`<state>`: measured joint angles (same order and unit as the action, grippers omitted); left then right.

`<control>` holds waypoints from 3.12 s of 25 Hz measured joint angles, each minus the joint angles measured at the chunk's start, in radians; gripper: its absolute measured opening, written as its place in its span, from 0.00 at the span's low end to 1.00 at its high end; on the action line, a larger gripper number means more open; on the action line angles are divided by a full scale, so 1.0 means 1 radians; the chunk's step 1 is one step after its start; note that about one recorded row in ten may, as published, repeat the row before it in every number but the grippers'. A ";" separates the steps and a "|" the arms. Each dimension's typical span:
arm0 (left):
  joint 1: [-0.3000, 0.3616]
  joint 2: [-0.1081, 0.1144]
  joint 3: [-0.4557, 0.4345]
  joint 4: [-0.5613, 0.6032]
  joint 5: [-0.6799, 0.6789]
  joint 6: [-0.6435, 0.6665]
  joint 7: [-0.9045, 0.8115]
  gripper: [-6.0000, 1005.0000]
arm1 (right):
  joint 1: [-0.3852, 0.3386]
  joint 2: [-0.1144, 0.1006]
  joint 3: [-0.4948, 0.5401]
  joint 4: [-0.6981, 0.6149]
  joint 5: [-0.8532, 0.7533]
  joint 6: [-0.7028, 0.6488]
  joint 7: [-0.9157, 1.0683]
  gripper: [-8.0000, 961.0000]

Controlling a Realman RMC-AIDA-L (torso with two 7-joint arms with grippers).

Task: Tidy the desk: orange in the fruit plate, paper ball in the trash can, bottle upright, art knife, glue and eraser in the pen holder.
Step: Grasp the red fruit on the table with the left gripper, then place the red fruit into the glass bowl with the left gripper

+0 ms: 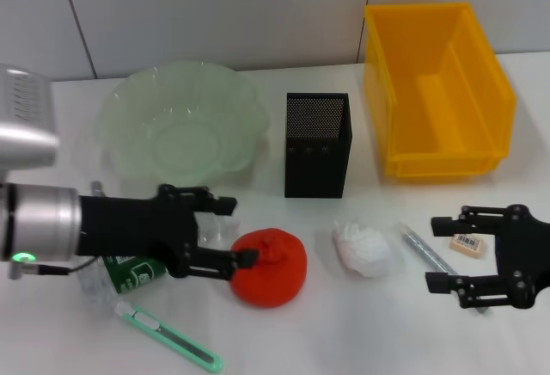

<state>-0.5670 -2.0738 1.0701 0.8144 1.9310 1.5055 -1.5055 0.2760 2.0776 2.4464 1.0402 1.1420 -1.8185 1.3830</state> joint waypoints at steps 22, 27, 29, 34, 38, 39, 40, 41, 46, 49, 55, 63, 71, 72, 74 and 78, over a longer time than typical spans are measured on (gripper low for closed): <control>-0.037 -0.004 0.307 -0.064 -0.067 -0.290 -0.015 0.83 | -0.047 0.004 0.043 0.001 -0.022 -0.023 0.005 0.80; -0.045 -0.003 0.311 -0.084 -0.067 -0.296 -0.015 0.83 | -0.046 0.004 0.043 0.001 -0.022 -0.024 0.005 0.80; -0.047 -0.003 0.312 -0.088 -0.069 -0.301 -0.017 0.83 | -0.044 0.004 0.041 -0.002 -0.021 -0.024 0.005 0.80; -0.051 -0.002 0.312 -0.089 -0.070 -0.308 -0.033 0.83 | -0.038 0.004 0.038 -0.015 -0.021 -0.024 0.005 0.80; -0.052 -0.002 0.312 -0.089 -0.070 -0.312 -0.037 0.78 | -0.037 0.004 0.037 -0.020 -0.022 -0.023 0.005 0.80; -0.053 -0.002 0.312 -0.089 -0.070 -0.315 -0.038 0.76 | -0.037 0.003 0.038 -0.021 -0.022 -0.023 0.005 0.80; -0.053 -0.002 0.312 -0.089 -0.070 -0.315 -0.038 0.75 | -0.037 0.003 0.038 -0.021 -0.022 -0.023 0.005 0.80; -0.050 -0.002 0.314 -0.090 -0.070 -0.321 -0.038 0.74 | -0.037 0.003 0.039 -0.022 -0.022 -0.023 0.005 0.80; -0.051 -0.004 0.329 -0.090 -0.070 -0.321 -0.037 0.61 | -0.037 0.002 0.038 -0.023 -0.022 -0.020 0.002 0.80; -0.051 -0.005 0.330 -0.090 -0.070 -0.321 -0.035 0.45 | -0.037 0.002 0.036 -0.025 -0.023 -0.019 0.000 0.80; -0.038 -0.003 0.332 -0.077 -0.151 -0.282 -0.029 0.25 | -0.040 0.002 0.036 -0.025 -0.024 -0.021 -0.001 0.80; 0.072 0.006 0.195 0.126 -0.272 -0.156 -0.035 0.26 | -0.042 0.001 0.034 -0.025 -0.025 -0.018 -0.001 0.80; 0.075 0.006 -0.050 0.075 -0.399 -0.269 -0.013 0.26 | -0.043 0.002 0.034 -0.038 -0.025 -0.015 -0.003 0.80; 0.068 0.006 -0.061 0.057 -0.416 -0.297 -0.004 0.26 | -0.043 0.002 0.034 -0.038 -0.025 -0.015 -0.003 0.80; 0.055 0.006 -0.072 0.026 -0.441 -0.339 0.015 0.26 | -0.043 0.002 0.034 -0.044 -0.025 -0.015 -0.003 0.80; 0.008 0.006 -0.072 -0.063 -0.469 -0.436 0.073 0.26 | -0.040 0.002 0.034 -0.051 -0.025 -0.014 -0.003 0.80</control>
<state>-0.5594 -2.0679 0.9983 0.7518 1.4624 1.0696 -1.4321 0.2357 2.0794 2.4806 0.9891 1.1165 -1.8330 1.3796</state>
